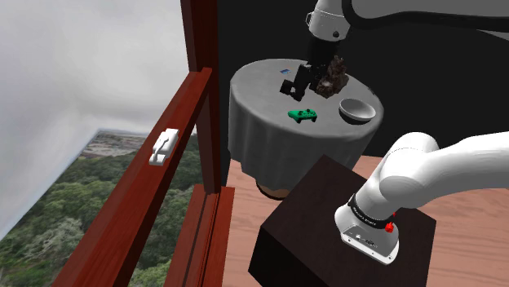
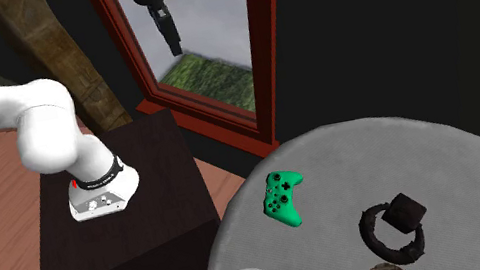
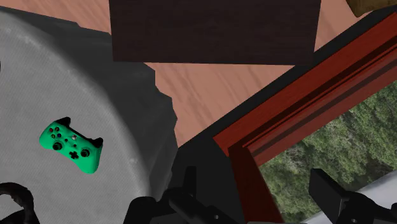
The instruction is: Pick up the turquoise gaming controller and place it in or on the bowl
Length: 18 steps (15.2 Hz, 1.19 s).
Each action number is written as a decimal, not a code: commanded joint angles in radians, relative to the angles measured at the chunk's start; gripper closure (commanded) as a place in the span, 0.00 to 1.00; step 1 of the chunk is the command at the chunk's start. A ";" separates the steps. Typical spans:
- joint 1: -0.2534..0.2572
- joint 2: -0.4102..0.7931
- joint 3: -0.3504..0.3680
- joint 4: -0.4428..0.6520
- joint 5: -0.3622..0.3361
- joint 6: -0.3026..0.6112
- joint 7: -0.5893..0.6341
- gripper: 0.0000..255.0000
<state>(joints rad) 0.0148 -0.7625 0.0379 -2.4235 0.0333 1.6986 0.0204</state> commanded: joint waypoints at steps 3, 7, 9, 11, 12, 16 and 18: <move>-0.014 0.043 -0.031 -0.008 -0.019 0.039 -0.035 0.00; -0.042 0.143 -0.092 -0.010 -0.054 0.118 -0.104 0.00; -0.055 0.199 -0.121 -0.004 -0.068 0.157 -0.138 0.00; -0.067 0.259 -0.150 0.008 -0.080 0.194 -0.171 0.00; -0.072 0.290 -0.164 0.015 -0.084 0.213 -0.188 0.00; -0.092 0.423 -0.218 0.057 -0.095 0.281 -0.256 0.00; -0.101 0.492 -0.243 0.086 -0.094 0.311 -0.290 0.00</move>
<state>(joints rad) -0.0842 -0.3115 -0.1945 -2.3548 -0.0630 1.9907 -0.2550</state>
